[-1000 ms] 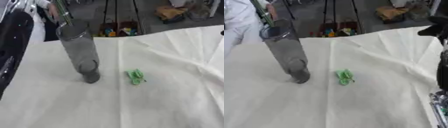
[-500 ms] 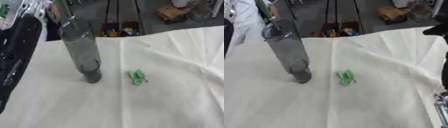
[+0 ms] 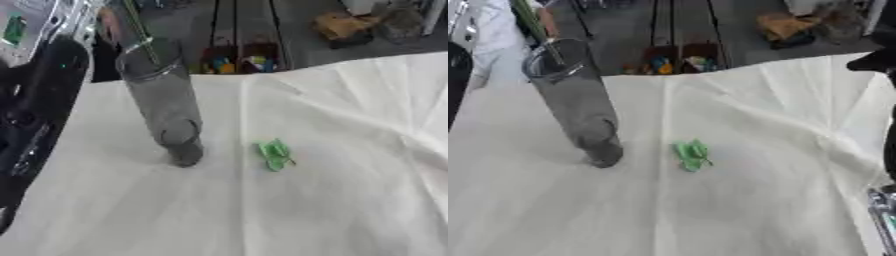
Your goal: Arrange flowers into the vase.
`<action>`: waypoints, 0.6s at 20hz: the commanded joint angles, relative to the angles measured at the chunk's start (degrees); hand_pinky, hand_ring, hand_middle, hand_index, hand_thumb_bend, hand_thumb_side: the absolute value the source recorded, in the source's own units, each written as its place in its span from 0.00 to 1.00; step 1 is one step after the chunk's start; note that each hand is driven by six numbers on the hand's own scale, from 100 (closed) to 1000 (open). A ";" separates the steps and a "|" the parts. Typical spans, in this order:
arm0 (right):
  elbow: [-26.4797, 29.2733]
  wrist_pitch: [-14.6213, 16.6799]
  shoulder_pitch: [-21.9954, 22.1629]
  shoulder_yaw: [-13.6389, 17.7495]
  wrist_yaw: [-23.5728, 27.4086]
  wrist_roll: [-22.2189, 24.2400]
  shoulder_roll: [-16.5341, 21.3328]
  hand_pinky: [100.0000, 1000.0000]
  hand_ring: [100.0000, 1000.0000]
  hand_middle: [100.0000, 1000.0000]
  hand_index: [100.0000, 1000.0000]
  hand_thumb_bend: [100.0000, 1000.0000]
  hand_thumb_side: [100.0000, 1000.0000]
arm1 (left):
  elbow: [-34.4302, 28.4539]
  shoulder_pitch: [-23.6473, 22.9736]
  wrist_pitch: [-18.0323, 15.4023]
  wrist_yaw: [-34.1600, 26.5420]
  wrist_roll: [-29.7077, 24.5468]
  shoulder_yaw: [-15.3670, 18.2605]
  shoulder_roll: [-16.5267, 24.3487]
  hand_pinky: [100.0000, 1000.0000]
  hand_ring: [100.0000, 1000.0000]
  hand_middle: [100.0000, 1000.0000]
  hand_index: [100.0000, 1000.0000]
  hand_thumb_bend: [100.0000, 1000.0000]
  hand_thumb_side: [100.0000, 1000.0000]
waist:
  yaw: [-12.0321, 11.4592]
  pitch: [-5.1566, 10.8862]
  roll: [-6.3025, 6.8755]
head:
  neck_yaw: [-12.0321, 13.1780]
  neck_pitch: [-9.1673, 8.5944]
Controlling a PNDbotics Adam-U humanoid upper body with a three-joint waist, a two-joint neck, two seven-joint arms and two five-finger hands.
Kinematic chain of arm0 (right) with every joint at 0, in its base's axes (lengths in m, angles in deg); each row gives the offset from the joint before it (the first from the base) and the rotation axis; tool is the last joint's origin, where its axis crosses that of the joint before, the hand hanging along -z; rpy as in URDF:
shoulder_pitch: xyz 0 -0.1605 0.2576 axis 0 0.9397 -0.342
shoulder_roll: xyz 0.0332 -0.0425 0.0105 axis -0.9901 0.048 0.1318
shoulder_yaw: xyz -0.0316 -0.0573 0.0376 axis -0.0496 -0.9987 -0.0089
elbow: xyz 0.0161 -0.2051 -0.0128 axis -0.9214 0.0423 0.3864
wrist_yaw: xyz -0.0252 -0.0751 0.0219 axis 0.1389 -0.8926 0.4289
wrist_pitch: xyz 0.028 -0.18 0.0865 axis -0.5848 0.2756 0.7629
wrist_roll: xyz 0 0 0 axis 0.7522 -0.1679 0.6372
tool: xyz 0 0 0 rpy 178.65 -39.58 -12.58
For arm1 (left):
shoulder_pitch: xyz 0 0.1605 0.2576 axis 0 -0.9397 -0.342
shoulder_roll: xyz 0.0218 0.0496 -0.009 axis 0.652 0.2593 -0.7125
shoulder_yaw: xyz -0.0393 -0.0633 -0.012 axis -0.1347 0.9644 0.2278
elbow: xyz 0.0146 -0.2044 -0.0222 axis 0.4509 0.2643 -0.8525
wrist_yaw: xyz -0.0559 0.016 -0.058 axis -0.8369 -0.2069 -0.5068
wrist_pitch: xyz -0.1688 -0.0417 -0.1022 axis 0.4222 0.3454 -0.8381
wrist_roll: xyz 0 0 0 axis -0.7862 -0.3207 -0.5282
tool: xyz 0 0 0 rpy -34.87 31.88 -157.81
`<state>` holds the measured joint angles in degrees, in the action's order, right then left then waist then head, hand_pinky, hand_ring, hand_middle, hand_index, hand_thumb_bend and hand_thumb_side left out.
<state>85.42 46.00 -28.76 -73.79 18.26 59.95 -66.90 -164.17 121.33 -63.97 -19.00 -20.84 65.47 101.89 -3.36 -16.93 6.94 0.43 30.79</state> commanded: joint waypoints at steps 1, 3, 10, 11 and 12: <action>0.91 0.07 -0.83 0.28 0.46 -0.17 0.28 0.58 0.51 0.43 0.71 0.00 0.99 | -1.22 0.65 8.79 0.56 8.45 -0.10 0.82 0.00 0.00 0.00 0.00 0.00 0.56 | 0.12 0.96 -0.47 | 0.00 -0.64; 0.91 0.09 -0.88 0.29 0.46 -0.19 0.23 0.58 0.51 0.43 0.71 0.00 0.99 | -1.48 0.41 8.80 0.51 8.45 -0.22 0.63 0.00 0.00 0.00 0.00 0.00 0.56 | 0.22 0.87 -0.49 | 0.05 -0.71; 0.91 0.05 -1.05 0.21 0.56 -0.14 0.07 0.58 0.51 0.43 0.71 0.00 0.99 | -2.40 -0.40 9.01 0.37 8.45 -0.61 0.01 0.00 0.00 0.00 0.00 0.00 0.56 | 0.20 0.54 -0.55 | 0.04 -0.85; 0.91 0.05 -1.07 0.21 0.56 -0.13 0.07 0.58 0.51 0.43 0.71 0.00 0.99 | -2.46 -0.52 9.07 0.38 8.45 -0.68 -0.02 0.00 0.00 0.00 0.00 0.00 0.56 | 0.18 0.50 -0.56 | 0.02 -0.85; 0.91 0.05 -1.09 0.21 0.56 -0.13 0.06 0.58 0.51 0.43 0.71 0.00 0.99 | -2.49 -0.63 9.14 0.39 8.45 -0.75 -0.06 0.00 0.00 0.00 0.00 0.00 0.56 | 0.16 0.46 -0.57 | 0.01 -0.85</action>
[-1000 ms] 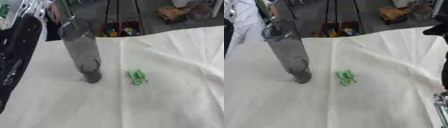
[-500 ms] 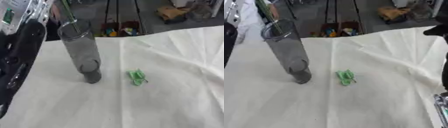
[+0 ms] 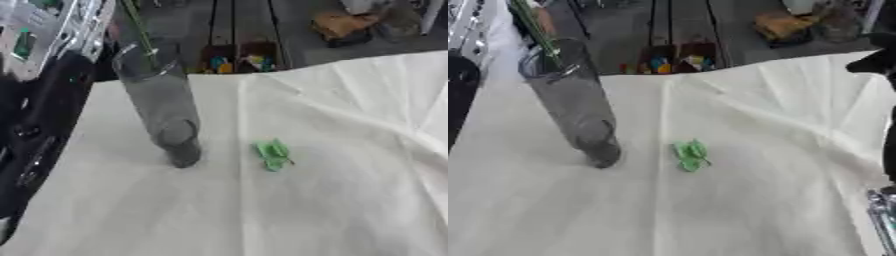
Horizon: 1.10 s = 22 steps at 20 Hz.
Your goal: Arrange flowers into the vase.
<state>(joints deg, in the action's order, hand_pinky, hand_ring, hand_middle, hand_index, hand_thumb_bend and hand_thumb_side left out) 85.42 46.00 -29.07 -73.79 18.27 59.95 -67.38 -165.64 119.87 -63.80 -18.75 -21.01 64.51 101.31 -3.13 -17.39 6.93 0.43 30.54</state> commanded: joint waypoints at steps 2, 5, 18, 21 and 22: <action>0.91 0.08 -0.85 0.20 0.56 -0.11 0.52 0.58 0.51 0.43 0.71 0.00 0.99 | -0.99 0.55 9.13 0.12 8.62 0.08 0.38 0.00 0.00 0.00 0.00 0.00 0.55 | -0.10 0.87 -0.57 | 0.02 -0.62; 0.91 0.07 -0.90 0.18 0.57 -0.09 0.52 0.58 0.51 0.43 0.71 0.00 0.99 | -0.90 0.19 9.33 0.27 8.62 -0.13 0.43 0.00 0.00 0.00 0.00 0.00 0.56 | -0.13 0.85 -0.60 | -0.03 -0.67; 0.91 0.10 -0.92 0.21 0.59 -0.09 0.45 0.58 0.51 0.43 0.71 0.00 0.99 | -0.27 -1.07 10.57 2.09 8.50 -1.25 1.03 0.00 0.00 0.00 0.00 0.00 0.63 | -0.11 0.96 -0.71 | -0.02 -0.95; 0.91 0.08 -0.90 0.28 0.56 -0.17 0.45 0.58 0.51 0.43 0.71 0.00 0.99 | -0.11 -1.37 10.74 2.22 8.38 -1.40 1.11 0.00 0.00 0.00 0.01 0.00 0.66 | -0.08 0.89 -0.73 | -0.04 -1.00; 0.91 0.07 -0.88 0.27 0.56 -0.17 0.45 0.58 0.51 0.43 0.71 0.00 0.99 | -0.07 -1.44 10.79 2.27 8.29 -1.48 1.16 0.00 0.00 0.00 0.02 0.00 0.68 | -0.09 0.88 -0.72 | -0.04 -0.98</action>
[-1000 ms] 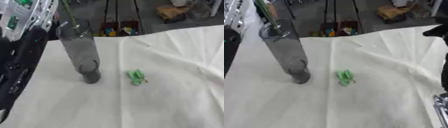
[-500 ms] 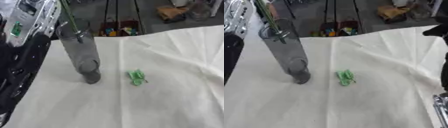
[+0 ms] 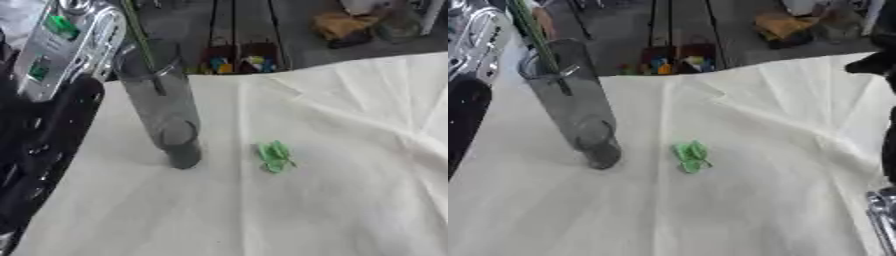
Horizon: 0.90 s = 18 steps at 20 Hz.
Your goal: Arrange flowers into the vase.
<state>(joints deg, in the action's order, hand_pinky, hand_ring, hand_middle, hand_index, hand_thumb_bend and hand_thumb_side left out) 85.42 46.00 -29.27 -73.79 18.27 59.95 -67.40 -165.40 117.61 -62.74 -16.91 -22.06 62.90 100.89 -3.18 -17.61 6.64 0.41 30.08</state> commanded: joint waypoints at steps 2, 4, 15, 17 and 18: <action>0.91 0.05 -0.67 0.27 0.56 -0.18 0.44 0.58 0.51 0.43 0.71 0.00 0.99 | -0.27 0.70 9.90 0.57 9.04 -0.05 1.70 0.00 0.00 0.00 0.04 0.01 0.70 | -0.06 1.09 -0.40 | -0.01 -0.51; 0.91 0.01 -0.63 0.27 0.56 -0.18 0.43 0.58 0.51 0.43 0.71 0.00 0.99 | -0.21 0.53 10.17 0.78 8.63 -0.21 1.86 0.00 0.00 0.00 0.07 0.02 0.74 | -0.08 1.09 -0.39 | -0.02 -0.54; 0.91 -0.02 -0.51 0.33 0.57 -0.23 0.42 0.58 0.51 0.43 0.71 0.00 0.99 | 0.01 -0.28 11.42 3.04 7.35 -0.57 2.65 0.00 0.10 0.00 0.13 0.00 0.81 | -0.21 1.10 -0.46 | -0.11 -0.62; 0.91 -0.03 -0.48 0.33 0.57 -0.23 0.41 0.58 0.51 0.43 0.71 0.00 1.00 | 0.12 -0.40 12.09 3.80 7.10 -0.73 2.99 0.00 0.10 0.00 0.13 0.00 0.81 | -0.25 1.10 -0.46 | -0.11 -0.64; 0.91 -0.03 -0.47 0.32 0.57 -0.21 0.42 0.58 0.51 0.43 0.71 0.00 1.00 | 0.17 -0.48 12.41 4.33 6.99 -0.80 3.18 0.00 0.10 0.00 0.13 0.00 0.81 | -0.27 1.10 -0.47 | -0.14 -0.63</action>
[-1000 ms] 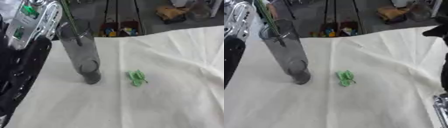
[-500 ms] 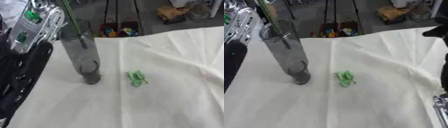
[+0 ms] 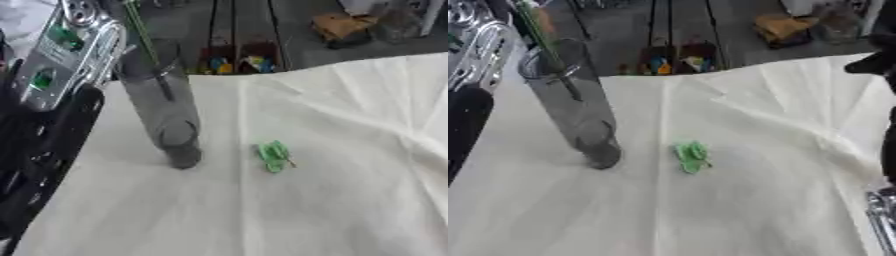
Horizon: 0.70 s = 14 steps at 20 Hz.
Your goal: Arrange flowers into the vase.
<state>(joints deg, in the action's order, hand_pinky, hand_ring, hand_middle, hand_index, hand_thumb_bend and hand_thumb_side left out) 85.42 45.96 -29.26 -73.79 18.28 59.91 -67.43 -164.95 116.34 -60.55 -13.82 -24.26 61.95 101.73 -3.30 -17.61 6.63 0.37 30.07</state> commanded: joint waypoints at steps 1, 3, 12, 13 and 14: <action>0.91 0.01 -0.47 0.32 0.56 -0.17 0.44 0.58 0.51 0.43 0.71 0.00 1.00 | -0.26 0.70 10.51 1.72 9.02 0.12 2.48 0.00 0.11 0.01 0.14 0.00 0.81 | -0.17 1.11 -0.48 | -0.11 -0.60; 0.91 0.01 -0.46 0.36 0.56 -0.21 0.45 0.58 0.51 0.43 0.71 0.00 1.00 | -0.30 0.53 10.90 2.48 8.62 0.11 2.69 0.00 0.14 0.03 0.16 0.00 0.81 | -0.19 1.11 -0.49 | -0.11 -0.69; 0.91 0.00 -0.41 0.39 0.58 -0.26 0.43 0.58 0.51 0.43 0.71 0.00 1.00 | -0.74 -0.27 12.59 5.68 4.36 -0.31 3.78 0.26 0.38 0.18 0.28 0.00 0.85 | -0.27 1.26 -0.49 | -0.12 -1.02; 0.91 0.01 -0.41 0.39 0.58 -0.26 0.42 0.58 0.51 0.43 0.71 0.00 0.99 | -0.76 -0.34 12.74 5.87 3.93 -0.27 3.83 0.29 0.40 0.20 0.28 0.00 0.86 | -0.26 1.28 -0.50 | -0.12 -1.05; 0.91 0.01 -0.40 0.40 0.59 -0.28 0.42 0.58 0.51 0.43 0.71 0.00 0.99 | -0.78 -0.43 12.87 6.02 3.51 -0.27 3.91 0.32 0.42 0.22 0.28 0.00 0.85 | -0.26 1.31 -0.50 | -0.11 -1.11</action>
<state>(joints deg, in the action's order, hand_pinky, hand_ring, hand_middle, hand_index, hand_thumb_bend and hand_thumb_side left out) 85.42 45.95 -29.24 -73.78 18.28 59.90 -67.43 -164.74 115.04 -56.26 -8.35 -28.54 61.33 103.53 -3.51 -17.61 6.62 0.35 29.60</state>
